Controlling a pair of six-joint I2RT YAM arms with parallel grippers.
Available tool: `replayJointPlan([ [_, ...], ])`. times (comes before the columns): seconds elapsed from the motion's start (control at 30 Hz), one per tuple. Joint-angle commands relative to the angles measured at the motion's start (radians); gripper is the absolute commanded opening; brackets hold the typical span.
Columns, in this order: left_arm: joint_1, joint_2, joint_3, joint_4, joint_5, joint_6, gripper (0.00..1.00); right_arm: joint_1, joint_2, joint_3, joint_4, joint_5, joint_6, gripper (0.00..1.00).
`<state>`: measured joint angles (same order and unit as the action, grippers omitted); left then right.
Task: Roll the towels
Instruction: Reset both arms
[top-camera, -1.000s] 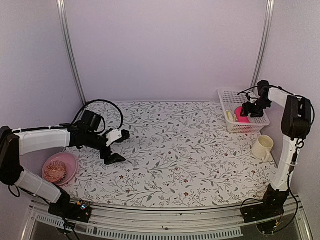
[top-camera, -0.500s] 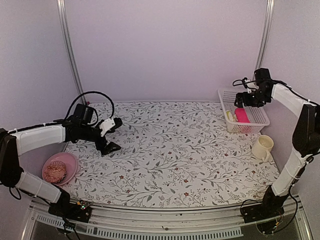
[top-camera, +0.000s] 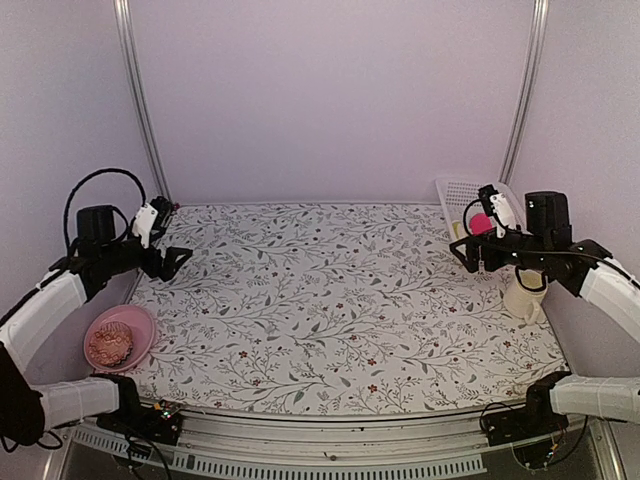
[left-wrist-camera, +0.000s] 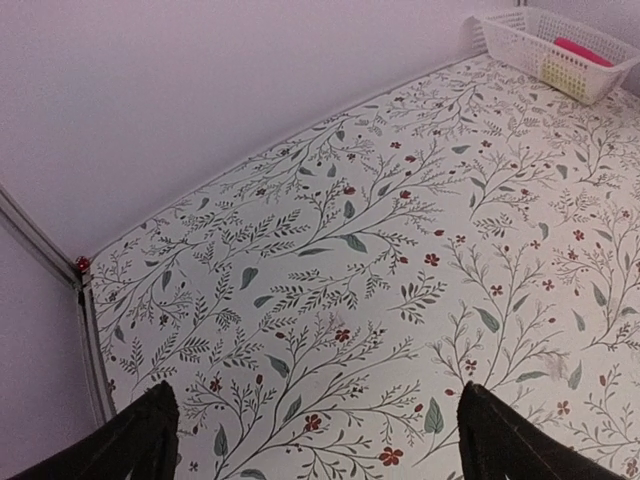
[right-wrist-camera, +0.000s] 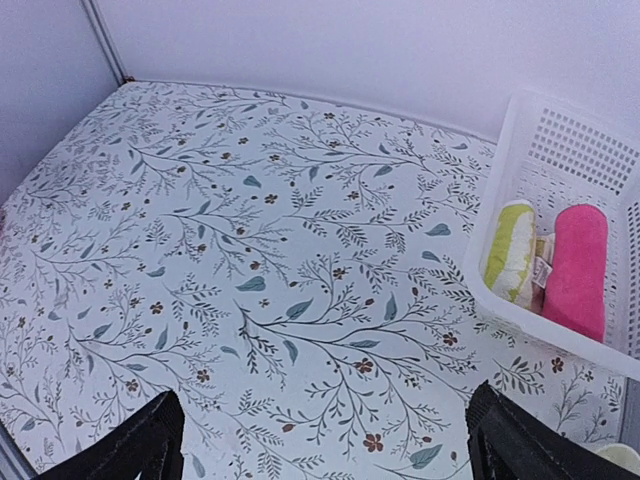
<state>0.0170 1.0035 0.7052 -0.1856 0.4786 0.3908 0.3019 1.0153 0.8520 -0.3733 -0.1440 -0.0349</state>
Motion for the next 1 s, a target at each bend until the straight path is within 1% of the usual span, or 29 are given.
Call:
replayJointPlan([
  [0.0,0.035,-0.125,-0.091,0.001,-0.092,-0.066,0.97,0.011,-0.140,-0.118,0.075,-0.074,0.048,0.99],
  [0.07,0.040,-0.178,-0.136,-0.003,-0.098,-0.073,0.97,0.029,-0.172,-0.147,0.082,-0.081,0.096,0.99],
  [0.17,0.041,-0.227,-0.174,-0.042,-0.046,-0.045,0.97,0.082,-0.189,-0.147,0.087,-0.085,0.120,0.99],
  [0.27,0.041,-0.277,-0.196,-0.027,-0.091,-0.052,0.97,0.087,-0.195,-0.172,0.088,-0.092,0.145,0.99],
  [0.37,0.041,-0.326,-0.208,-0.019,-0.128,-0.055,0.97,0.096,-0.210,-0.223,0.108,-0.049,0.145,0.99],
  [0.47,0.041,-0.380,-0.208,-0.044,-0.118,-0.059,0.97,0.128,-0.250,-0.273,0.161,-0.026,0.140,0.99],
  [0.57,0.041,-0.446,-0.212,-0.077,-0.093,-0.052,0.97,0.131,-0.297,-0.331,0.195,0.015,0.136,0.99],
  [0.67,0.046,-0.489,-0.221,-0.077,-0.107,-0.070,0.97,0.138,-0.333,-0.359,0.218,0.027,0.132,0.99],
  [0.8,0.057,-0.481,-0.229,-0.060,-0.130,-0.095,0.97,0.141,-0.362,-0.367,0.220,0.028,0.128,0.99],
  [0.97,0.056,-0.409,-0.220,-0.064,-0.138,-0.093,0.97,0.147,-0.379,-0.377,0.225,0.039,0.132,0.99],
])
